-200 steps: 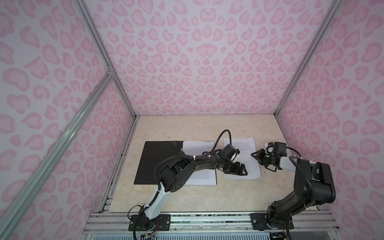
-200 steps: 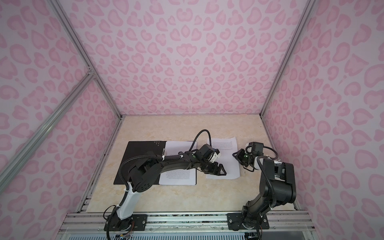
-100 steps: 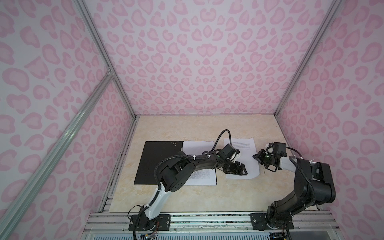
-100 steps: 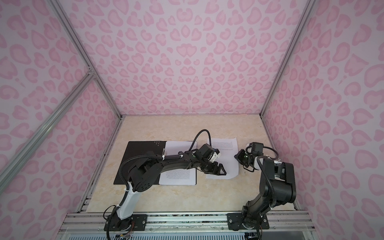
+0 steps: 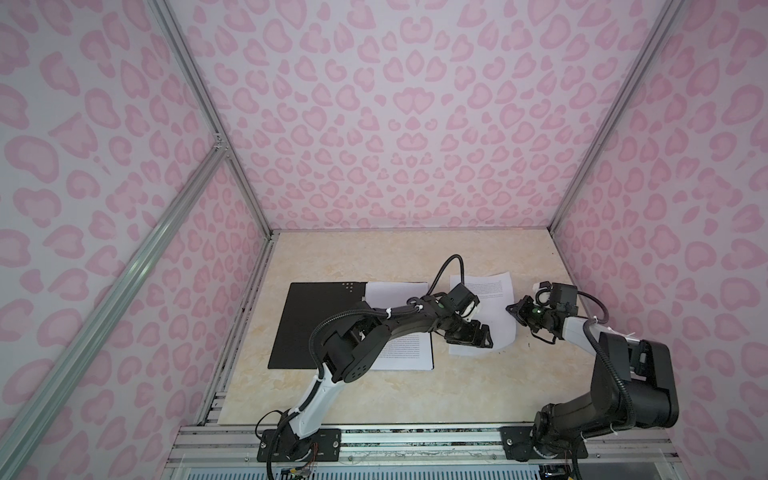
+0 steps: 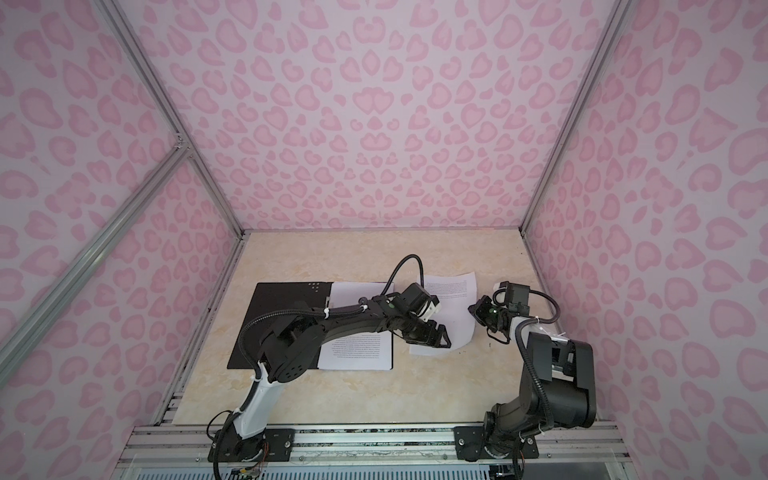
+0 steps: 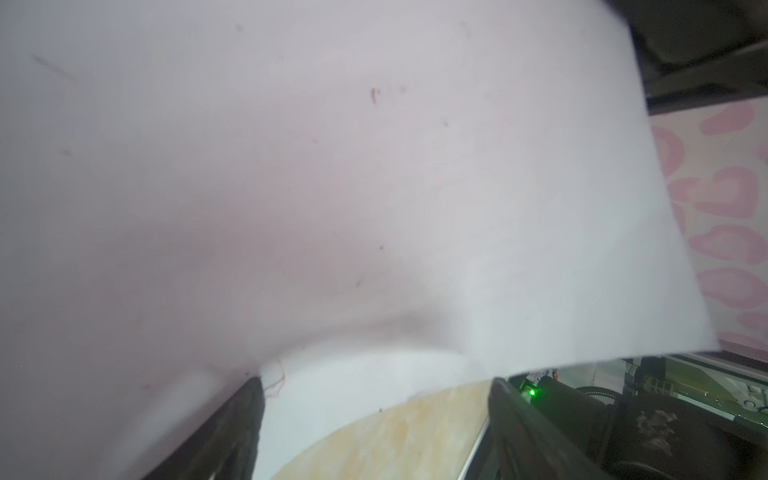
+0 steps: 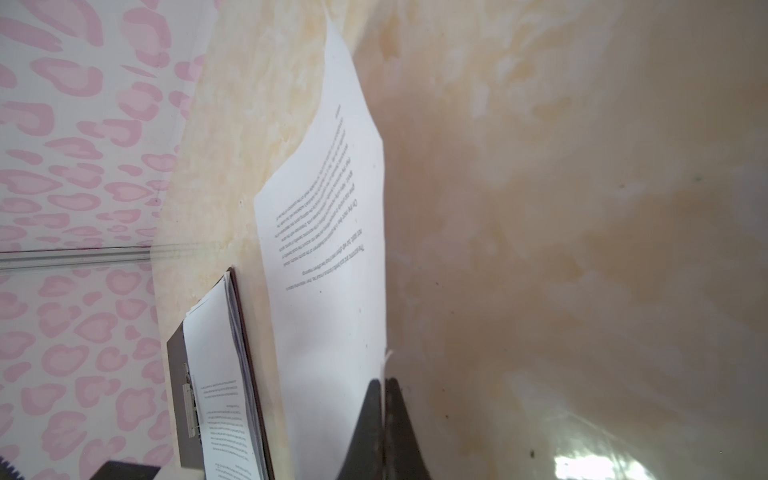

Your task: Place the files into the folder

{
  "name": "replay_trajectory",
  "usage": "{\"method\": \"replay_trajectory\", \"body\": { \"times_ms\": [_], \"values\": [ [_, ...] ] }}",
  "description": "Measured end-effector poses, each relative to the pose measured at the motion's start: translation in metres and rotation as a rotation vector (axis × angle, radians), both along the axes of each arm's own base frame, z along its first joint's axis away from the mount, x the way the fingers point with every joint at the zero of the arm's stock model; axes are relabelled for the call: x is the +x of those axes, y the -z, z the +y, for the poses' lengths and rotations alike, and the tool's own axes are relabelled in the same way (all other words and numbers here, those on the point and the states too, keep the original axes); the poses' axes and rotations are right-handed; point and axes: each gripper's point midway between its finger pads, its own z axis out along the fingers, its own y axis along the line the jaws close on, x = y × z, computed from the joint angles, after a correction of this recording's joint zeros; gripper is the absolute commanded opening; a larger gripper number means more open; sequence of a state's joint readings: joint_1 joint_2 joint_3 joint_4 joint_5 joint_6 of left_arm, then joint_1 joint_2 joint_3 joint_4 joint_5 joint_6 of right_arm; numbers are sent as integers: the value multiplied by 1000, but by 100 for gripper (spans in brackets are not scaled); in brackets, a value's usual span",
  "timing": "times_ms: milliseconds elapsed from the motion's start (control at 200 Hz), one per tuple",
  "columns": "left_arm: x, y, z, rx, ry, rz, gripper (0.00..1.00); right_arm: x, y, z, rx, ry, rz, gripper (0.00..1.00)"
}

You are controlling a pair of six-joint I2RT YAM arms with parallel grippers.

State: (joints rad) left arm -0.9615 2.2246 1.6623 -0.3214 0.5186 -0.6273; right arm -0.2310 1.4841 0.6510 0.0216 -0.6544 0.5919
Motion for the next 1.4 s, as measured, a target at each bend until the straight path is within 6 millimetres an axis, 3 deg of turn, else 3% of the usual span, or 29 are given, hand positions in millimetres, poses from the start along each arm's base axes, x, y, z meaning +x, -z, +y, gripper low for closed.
{"method": "replay_trajectory", "body": {
  "times_ms": [180,310,425,625,835,985,1095,1215,1340,1400],
  "values": [
    [14,-82,-31,-151,42,-90,88,-2,-32,-2,-23,18,-52,0],
    [13,-136,-32,-233,59,-143,89,-2,-58,-2,-64,20,-91,0],
    [4,-174,-12,-253,48,-192,89,-3,-73,4,-92,4,-108,0],
    [-30,-244,60,-307,-4,-311,89,-3,-101,25,-148,-49,-144,0],
    [-48,-228,126,-215,-86,-366,89,1,-155,60,-228,-113,-242,0],
    [-57,-225,188,-160,-181,-468,92,2,-192,86,-272,-147,-315,0],
    [-58,-212,234,-94,-269,-552,95,0,-202,114,-274,-191,-333,0],
    [-56,-194,276,-1,-368,-632,100,-2,-202,162,-257,-285,-332,0],
    [-51,-176,319,104,-498,-711,96,-3,-207,214,-192,-375,-349,0],
    [-48,-167,337,158,-560,-726,96,-1,-210,228,-144,-389,-361,0]
  ]
}}
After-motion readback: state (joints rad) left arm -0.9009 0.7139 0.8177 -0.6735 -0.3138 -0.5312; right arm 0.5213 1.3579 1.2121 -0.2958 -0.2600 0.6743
